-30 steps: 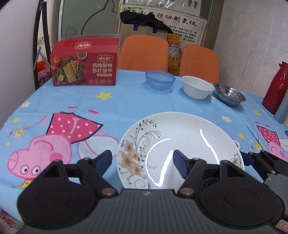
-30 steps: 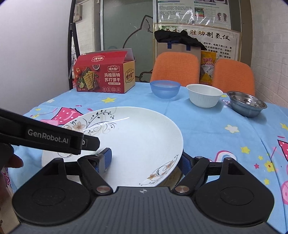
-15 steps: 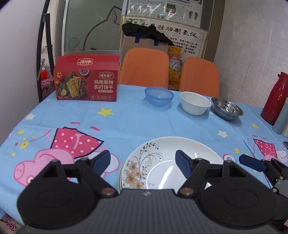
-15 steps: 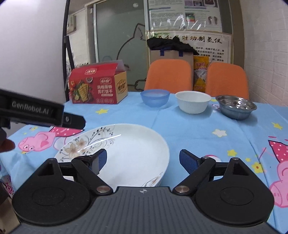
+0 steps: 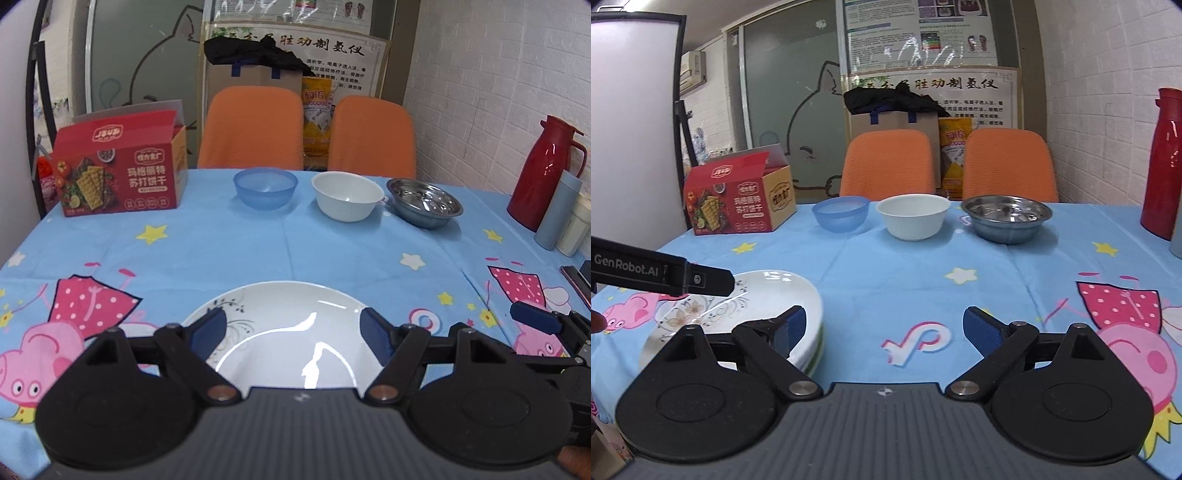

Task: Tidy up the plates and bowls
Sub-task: 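Reach the left tool to the steel bowl and grasp its rim, then lift the steel bowl with the left tool and carry it toward the plates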

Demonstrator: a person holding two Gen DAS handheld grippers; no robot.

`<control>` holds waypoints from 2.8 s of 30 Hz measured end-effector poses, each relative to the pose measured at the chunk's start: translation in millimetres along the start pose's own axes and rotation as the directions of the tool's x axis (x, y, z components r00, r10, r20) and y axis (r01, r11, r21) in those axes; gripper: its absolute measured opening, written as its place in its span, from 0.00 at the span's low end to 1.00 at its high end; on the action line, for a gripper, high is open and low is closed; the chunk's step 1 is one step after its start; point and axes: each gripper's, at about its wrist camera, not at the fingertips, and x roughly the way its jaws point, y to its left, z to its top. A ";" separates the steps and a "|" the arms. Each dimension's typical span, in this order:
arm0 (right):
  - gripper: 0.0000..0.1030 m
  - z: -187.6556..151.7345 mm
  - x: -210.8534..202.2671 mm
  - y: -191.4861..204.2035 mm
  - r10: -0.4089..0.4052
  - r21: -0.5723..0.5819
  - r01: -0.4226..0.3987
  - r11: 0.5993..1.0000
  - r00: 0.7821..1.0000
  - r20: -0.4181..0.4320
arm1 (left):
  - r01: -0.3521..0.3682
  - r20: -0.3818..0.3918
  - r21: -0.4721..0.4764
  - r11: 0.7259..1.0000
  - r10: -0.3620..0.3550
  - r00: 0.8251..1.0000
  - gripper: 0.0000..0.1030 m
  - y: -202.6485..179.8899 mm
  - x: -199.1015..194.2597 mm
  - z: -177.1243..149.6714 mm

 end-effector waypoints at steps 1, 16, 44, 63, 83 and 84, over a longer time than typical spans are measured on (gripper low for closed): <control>1.00 1.1 -0.9 -9.6 -0.016 0.007 0.016 1.000 1.000 -0.001 | 0.009 -0.005 0.004 1.000 -0.009 1.000 0.70 -4.9 3.0 3.1; 1.00 82.0 50.3 -149.7 -0.196 0.002 0.196 0.981 0.978 0.069 | 0.164 -0.123 -0.175 0.971 -0.187 0.975 0.71 -89.2 115.9 99.5; 1.00 90.2 211.4 -218.8 -0.096 0.078 0.111 0.991 0.981 -0.171 | -0.039 -0.186 -0.569 0.822 -0.082 0.979 0.70 -118.1 271.2 112.9; 0.65 88.7 218.2 -204.8 0.024 0.030 -0.019 0.999 0.981 -0.191 | -0.013 -0.196 -0.470 0.883 -0.090 0.976 0.07 -128.4 286.0 119.3; 0.64 84.7 130.0 -146.4 -0.029 -0.113 0.015 0.994 0.991 -0.127 | 0.023 -0.149 -0.401 0.916 -0.090 0.985 0.06 -122.9 183.7 87.2; 0.64 81.9 119.5 -142.1 -0.034 -0.117 0.020 0.993 0.992 -0.120 | 0.026 -0.145 -0.393 0.919 -0.090 0.985 0.06 -123.1 172.7 80.6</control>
